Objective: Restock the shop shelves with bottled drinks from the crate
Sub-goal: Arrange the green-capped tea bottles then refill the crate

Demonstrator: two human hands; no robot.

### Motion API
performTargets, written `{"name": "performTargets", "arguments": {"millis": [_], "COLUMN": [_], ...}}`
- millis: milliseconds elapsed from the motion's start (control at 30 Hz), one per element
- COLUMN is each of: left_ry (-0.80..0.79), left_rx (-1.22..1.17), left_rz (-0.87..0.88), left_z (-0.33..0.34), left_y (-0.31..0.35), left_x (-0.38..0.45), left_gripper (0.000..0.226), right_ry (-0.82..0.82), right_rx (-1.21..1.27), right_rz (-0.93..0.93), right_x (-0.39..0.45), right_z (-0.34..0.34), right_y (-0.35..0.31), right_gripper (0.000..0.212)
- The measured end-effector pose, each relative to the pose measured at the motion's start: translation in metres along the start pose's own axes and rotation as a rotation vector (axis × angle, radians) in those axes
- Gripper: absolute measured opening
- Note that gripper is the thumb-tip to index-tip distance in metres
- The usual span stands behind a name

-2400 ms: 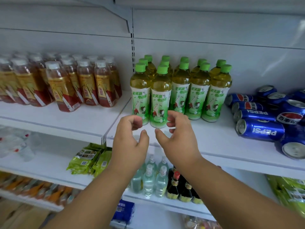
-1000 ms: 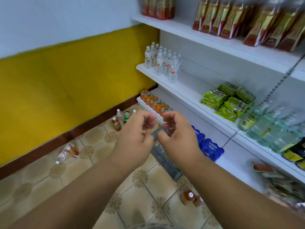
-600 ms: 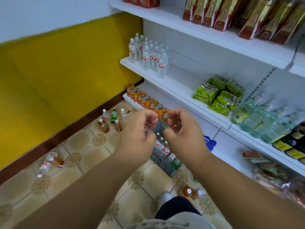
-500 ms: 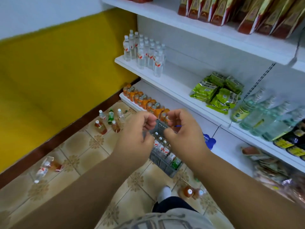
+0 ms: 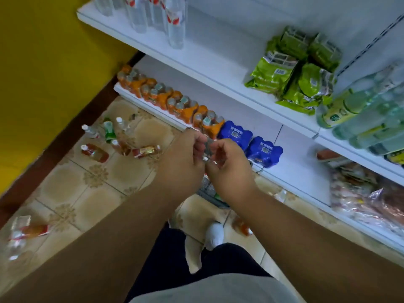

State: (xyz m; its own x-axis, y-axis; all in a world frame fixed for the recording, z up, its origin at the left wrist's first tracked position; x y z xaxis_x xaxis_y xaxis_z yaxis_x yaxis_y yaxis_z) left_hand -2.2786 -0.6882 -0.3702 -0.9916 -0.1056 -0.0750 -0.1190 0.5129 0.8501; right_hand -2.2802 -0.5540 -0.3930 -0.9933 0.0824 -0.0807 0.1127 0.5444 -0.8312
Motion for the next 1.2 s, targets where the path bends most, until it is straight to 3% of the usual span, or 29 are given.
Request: {"name": "performTargets", "arguments": {"millis": [267,500,600,833,933,1100,1200], "left_ry": [-0.196,-0.363,-0.374,-0.462,-0.485,-0.546,-0.563], "left_rx": [-0.109,-0.075,-0.062,-0.114,-0.145,-0.087,-0.025], "left_rz": [-0.32,-0.521,-0.574,-0.664,-0.708,-0.639,-0.577], "left_z": [0.077,0.162,0.208,0.31,0.345,0.383,0.394], "left_y": [-0.109,-0.215,-0.267,-0.382,-0.425,-0.465,-0.475], "left_x": [0.107,0.171,0.181,0.156,0.15,0.159,0.168], "left_gripper": [0.033,0.024,0.026,0.025,0.026,0.024,0.024], "right_ry": [0.153,0.118,0.019,-0.165,-0.221,-0.236,-0.381], "right_rx": [-0.056,-0.184,-0.265,-0.537,-0.542,-0.625,-0.763], "right_rz": [0.324,0.607,0.687,0.642,0.63,0.692,0.646], "right_x": [0.052,0.105,0.118,0.142,0.165,0.216,0.235], "right_z": [0.088,0.16,0.19,0.231,0.247,0.264,0.271], "right_y": [0.09,0.234,0.31,0.47,0.524,0.586,0.609], "right_gripper": [0.032,0.039,0.045,0.053,0.061,0.051,0.044]}}
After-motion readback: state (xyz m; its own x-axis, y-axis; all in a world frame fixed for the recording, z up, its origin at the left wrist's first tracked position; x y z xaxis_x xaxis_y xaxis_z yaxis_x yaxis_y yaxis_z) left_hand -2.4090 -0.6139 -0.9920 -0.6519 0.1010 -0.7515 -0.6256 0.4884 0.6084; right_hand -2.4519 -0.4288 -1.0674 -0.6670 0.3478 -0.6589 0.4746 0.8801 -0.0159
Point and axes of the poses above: each hand's wrist, its own x-axis towards the middle knuckle, its own z-axis out of the palm, y = z × x, the point moved 1 cm from there along x, towards the middle knuckle, and after that the axes turned 8 degrees about y, right-handed, at the moved point
